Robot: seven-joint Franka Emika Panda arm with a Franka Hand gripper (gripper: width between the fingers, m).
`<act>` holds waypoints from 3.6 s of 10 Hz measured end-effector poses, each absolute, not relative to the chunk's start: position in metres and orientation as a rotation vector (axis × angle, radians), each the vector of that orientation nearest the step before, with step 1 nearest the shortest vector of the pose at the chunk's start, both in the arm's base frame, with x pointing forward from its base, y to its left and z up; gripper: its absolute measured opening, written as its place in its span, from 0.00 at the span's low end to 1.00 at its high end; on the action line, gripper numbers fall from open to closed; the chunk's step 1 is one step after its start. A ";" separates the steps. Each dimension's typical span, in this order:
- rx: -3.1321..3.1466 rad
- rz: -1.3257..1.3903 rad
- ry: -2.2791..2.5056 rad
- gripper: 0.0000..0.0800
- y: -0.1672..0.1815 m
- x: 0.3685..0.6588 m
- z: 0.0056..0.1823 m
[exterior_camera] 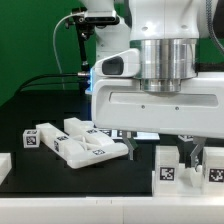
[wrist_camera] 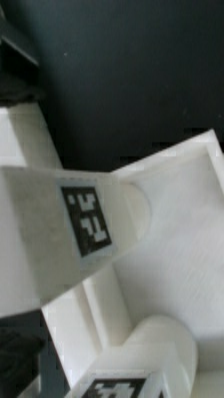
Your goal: Assemble chair
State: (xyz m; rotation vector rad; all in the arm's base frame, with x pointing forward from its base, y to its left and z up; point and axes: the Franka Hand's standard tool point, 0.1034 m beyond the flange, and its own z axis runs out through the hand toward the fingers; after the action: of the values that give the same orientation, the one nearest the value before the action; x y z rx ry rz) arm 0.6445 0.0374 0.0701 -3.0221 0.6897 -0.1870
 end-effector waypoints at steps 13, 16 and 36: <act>-1.948 -0.085 2.299 0.36 0.043 0.647 0.071; -1.872 -0.059 2.404 0.36 0.039 0.644 0.069; -2.648 -0.161 1.509 0.81 0.055 0.640 0.104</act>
Offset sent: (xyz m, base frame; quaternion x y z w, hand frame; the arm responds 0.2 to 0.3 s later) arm 0.0000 0.0000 0.0000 0.0000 0.0000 0.1296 0.9916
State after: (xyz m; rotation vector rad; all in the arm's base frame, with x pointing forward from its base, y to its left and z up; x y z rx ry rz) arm 0.6396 0.0555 0.1043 -2.6477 1.5088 -0.1607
